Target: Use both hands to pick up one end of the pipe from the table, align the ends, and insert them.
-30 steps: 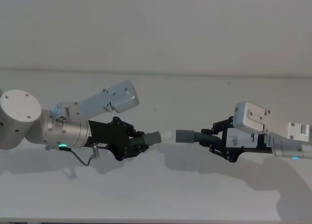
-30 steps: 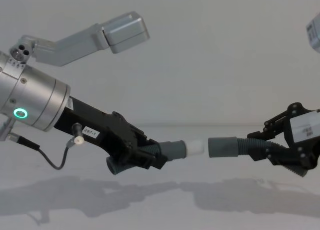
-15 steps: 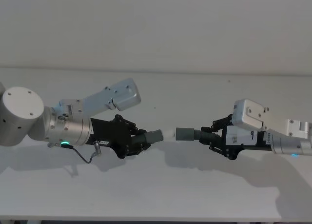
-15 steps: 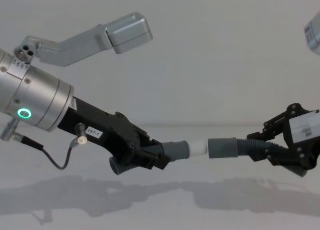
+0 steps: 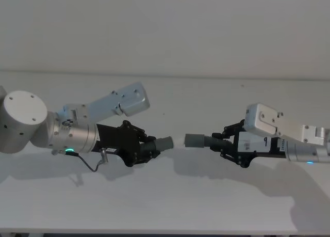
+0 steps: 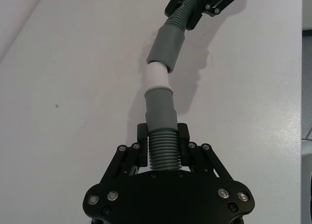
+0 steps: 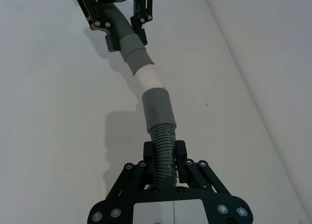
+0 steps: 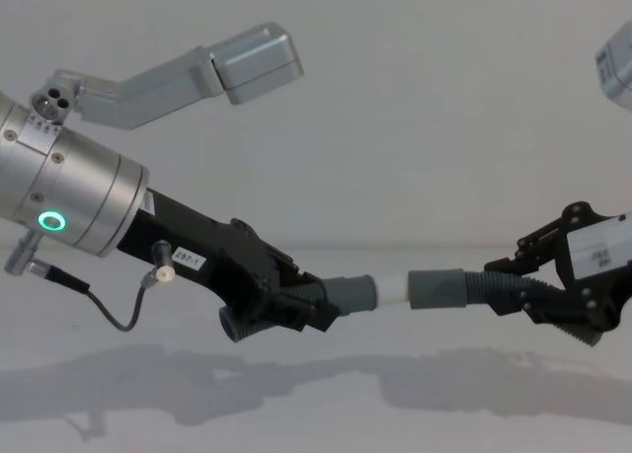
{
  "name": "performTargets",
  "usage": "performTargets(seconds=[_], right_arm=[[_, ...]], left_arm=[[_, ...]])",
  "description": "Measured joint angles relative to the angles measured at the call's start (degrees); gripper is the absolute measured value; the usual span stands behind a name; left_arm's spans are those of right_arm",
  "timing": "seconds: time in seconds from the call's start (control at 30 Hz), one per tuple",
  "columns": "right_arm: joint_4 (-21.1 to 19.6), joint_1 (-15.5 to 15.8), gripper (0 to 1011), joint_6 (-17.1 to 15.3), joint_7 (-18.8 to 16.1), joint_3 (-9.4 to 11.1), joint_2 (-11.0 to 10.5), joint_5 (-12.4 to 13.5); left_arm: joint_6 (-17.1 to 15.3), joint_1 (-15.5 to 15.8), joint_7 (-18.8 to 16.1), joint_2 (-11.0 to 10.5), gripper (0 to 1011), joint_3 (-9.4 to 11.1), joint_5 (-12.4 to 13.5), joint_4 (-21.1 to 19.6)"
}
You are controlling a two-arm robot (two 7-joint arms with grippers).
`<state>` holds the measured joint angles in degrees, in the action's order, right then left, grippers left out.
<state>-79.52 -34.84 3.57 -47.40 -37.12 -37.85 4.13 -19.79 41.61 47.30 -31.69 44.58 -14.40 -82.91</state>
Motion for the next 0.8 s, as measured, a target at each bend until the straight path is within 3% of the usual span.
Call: performTargets(seconds=[0.8], right_arm=[[1.1,-1.0,264,2.2,0.0,-1.1,0.2,0.7]], left_arm=[[1.0,1.2,1.0,0.2,341,1.1,-1.6,1.1]])
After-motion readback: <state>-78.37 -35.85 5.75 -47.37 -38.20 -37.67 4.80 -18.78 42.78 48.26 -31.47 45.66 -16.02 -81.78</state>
